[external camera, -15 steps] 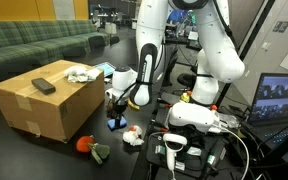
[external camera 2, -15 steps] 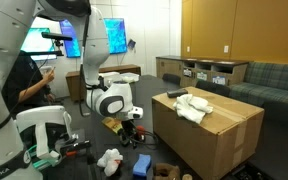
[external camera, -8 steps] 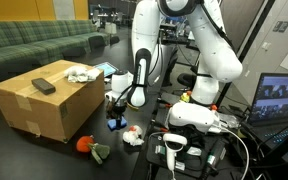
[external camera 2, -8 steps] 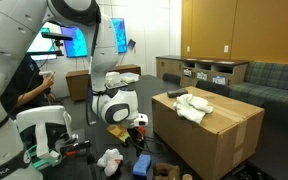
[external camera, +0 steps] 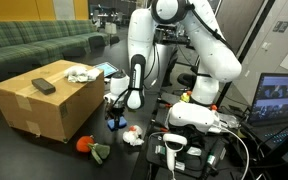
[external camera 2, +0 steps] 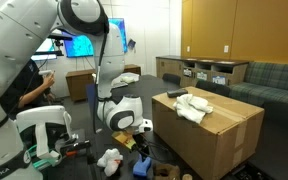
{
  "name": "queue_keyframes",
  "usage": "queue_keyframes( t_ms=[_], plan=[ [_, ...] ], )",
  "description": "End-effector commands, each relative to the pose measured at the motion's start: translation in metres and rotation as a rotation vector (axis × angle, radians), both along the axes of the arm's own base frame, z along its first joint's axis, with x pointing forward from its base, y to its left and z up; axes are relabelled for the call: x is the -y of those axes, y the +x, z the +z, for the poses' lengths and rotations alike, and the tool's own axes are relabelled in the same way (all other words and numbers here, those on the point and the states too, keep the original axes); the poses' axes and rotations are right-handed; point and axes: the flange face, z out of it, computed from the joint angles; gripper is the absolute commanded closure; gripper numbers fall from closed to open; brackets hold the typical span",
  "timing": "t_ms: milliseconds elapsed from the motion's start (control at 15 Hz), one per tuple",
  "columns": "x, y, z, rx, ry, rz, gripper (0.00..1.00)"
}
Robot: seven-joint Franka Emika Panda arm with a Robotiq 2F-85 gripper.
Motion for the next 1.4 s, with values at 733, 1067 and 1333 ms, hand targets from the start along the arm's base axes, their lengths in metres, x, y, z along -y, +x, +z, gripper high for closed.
queue_keyframes(
  t_ms=[733, 1067, 1333],
  plan=[
    [0.033, 0.030, -0.014, 0.026, 0.117, 0.310, 0.00],
    [0.049, 0.035, -0.018, 0.019, 0.142, 0.358, 0.00],
    [0.052, 0.033, -0.028, -0.006, 0.141, 0.376, 0.00]
  ],
)
